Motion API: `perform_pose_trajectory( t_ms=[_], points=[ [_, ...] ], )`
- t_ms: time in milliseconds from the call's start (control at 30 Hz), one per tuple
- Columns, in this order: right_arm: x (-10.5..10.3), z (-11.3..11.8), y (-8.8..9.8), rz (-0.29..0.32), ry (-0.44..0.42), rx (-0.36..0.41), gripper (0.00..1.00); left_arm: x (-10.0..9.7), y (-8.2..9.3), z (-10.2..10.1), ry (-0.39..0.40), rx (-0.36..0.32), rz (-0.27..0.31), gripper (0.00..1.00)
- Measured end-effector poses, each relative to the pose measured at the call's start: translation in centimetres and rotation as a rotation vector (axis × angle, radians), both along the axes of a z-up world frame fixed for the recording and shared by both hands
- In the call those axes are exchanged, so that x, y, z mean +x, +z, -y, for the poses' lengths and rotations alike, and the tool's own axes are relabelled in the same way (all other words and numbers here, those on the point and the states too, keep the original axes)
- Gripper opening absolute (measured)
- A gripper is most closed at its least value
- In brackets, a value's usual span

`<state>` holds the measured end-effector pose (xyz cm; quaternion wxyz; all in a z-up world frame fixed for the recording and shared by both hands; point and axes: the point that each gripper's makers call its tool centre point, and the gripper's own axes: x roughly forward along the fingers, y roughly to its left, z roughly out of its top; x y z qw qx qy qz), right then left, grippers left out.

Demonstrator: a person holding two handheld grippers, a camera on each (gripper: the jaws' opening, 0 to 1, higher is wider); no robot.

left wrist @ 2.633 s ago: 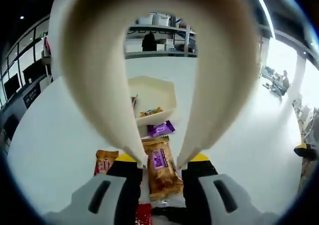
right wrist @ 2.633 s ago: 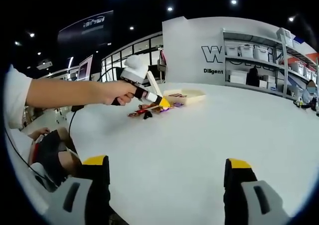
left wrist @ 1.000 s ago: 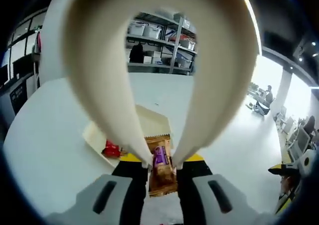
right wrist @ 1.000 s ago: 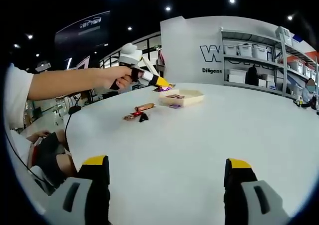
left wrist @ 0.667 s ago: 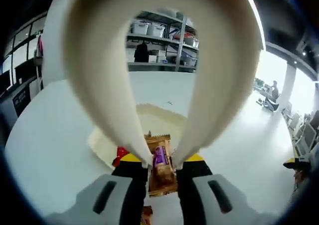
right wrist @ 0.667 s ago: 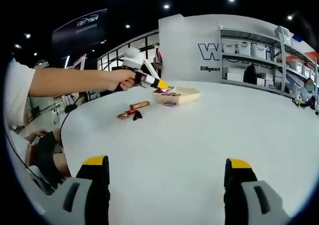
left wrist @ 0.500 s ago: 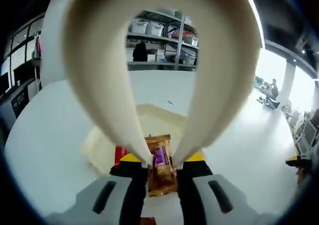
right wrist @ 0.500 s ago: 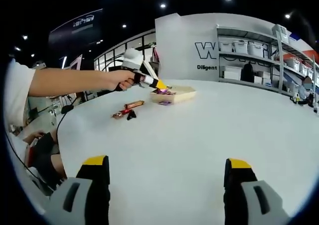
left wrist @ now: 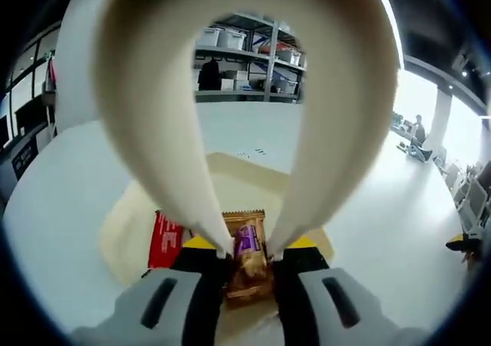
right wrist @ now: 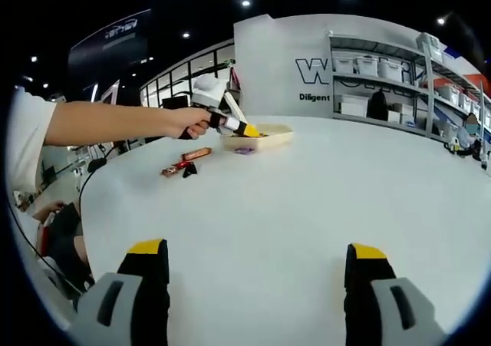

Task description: Place the target food into the container with the food tongs after gripping and lifting it, then release it inside without dropping or visibly crushing the food.

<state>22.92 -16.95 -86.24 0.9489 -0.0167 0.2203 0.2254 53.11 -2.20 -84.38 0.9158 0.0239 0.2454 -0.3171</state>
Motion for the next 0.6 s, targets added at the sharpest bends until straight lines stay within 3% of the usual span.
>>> perform_pose_trajectory(
  t_ms=[300,600],
  points=[
    [-0.1,0.2,-0.3,-0.009,-0.005,-0.001,0.94,0.3,0.6,0.1,-0.010,-0.009,0.039,0.26],
    [-0.4,0.0,0.1,-0.001,-0.003,-0.001,0.94,-0.5,2.6,-0.4,-0.016,-0.034,0.088,0.27]
  ],
)
